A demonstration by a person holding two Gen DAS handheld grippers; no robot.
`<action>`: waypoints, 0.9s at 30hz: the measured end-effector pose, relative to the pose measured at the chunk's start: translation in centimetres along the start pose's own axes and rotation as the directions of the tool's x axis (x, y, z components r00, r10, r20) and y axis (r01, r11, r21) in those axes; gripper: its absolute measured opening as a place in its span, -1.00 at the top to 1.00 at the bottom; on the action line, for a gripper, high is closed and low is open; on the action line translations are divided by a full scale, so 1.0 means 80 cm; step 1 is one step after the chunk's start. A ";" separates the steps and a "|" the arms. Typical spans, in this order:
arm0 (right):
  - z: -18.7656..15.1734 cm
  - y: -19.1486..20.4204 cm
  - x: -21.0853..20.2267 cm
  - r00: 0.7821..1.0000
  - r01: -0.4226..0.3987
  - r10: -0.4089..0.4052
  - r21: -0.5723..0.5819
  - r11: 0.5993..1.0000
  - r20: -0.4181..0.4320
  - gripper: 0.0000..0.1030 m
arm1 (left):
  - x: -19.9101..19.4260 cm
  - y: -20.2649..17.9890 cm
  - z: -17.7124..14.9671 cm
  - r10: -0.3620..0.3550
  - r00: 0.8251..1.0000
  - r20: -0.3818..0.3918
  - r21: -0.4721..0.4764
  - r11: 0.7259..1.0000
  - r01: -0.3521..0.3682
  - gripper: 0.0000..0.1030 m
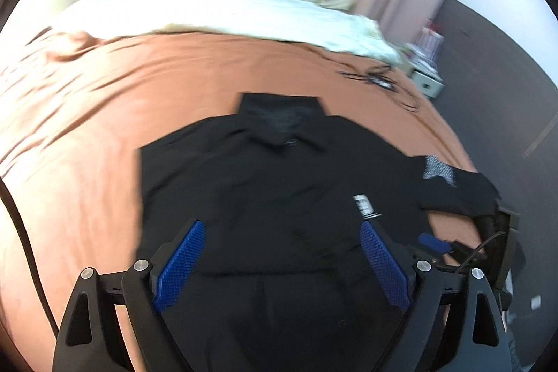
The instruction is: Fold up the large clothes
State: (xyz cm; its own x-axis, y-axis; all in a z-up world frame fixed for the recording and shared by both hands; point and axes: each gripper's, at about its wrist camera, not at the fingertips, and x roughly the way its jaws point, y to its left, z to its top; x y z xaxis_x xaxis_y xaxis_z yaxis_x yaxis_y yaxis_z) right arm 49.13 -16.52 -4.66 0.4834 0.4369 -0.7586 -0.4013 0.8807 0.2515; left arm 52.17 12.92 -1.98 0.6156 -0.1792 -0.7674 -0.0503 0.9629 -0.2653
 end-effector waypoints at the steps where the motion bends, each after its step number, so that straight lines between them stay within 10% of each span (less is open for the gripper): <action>1: 0.001 0.018 0.009 1.000 0.009 -0.010 -0.043 0.999 -0.009 -0.31 | -0.007 0.011 -0.005 0.015 1.000 0.002 -0.011 1.000 -0.015 -0.78; 14: -0.002 0.098 0.119 0.953 0.240 -0.286 -0.321 0.916 -0.104 -0.31 | -0.091 0.171 -0.112 0.201 0.980 -0.009 -0.202 0.959 -0.198 -0.78; 19: 0.009 0.092 0.111 0.952 0.240 -0.286 -0.319 0.917 -0.105 0.51 | -0.088 0.173 -0.122 0.188 0.982 -0.014 -0.228 0.956 -0.186 -0.78; 27: 0.038 0.017 0.073 0.918 0.375 -0.393 -0.213 0.902 -0.049 0.56 | -0.088 0.160 -0.125 0.182 0.983 -0.014 -0.185 0.966 -0.182 -0.78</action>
State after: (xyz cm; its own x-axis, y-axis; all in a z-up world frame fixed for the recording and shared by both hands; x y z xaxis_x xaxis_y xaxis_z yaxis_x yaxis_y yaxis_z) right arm 53.80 -12.19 -6.90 0.5636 0.0464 -0.8248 -0.3468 0.9195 -0.1853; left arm 39.29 24.49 -5.81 0.5849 -0.0038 -0.8111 -0.3056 0.9253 -0.2247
